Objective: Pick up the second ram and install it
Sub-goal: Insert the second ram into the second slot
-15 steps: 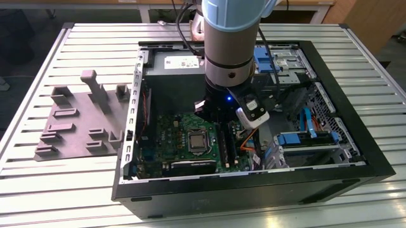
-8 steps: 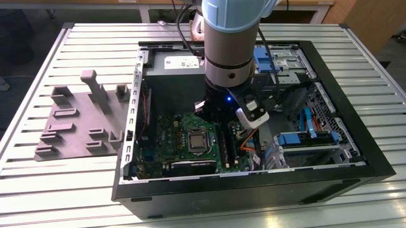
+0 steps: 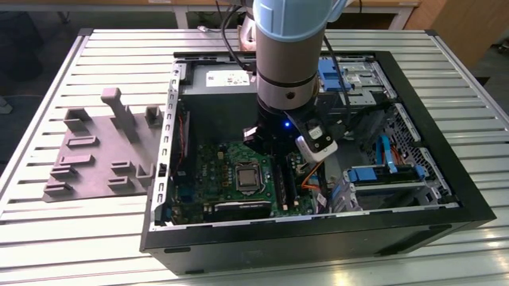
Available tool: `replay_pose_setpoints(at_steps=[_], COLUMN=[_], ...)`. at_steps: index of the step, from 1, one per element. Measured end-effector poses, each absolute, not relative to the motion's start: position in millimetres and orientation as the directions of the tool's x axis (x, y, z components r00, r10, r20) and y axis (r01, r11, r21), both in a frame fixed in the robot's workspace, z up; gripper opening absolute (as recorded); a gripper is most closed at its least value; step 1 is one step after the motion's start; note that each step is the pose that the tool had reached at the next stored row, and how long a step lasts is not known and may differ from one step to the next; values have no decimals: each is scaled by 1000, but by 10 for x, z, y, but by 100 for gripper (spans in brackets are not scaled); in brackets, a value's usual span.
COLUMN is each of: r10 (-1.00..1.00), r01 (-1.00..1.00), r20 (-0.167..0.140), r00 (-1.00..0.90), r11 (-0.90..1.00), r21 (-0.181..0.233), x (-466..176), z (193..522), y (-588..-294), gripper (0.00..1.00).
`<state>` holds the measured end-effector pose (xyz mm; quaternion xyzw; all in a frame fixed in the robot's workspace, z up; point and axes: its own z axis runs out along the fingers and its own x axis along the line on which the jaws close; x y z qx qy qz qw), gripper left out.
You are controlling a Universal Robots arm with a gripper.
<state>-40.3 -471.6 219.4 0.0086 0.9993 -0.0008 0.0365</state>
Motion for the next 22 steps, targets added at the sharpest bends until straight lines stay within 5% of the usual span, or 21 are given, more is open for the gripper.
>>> replay_pose_setpoints(at_steps=[22], r10=[17], r01=[17], r20=[-73], r00=[-997], r11=[1000], r21=[-1], x=[-403], z=[2154], y=[-4716], gripper=[19])
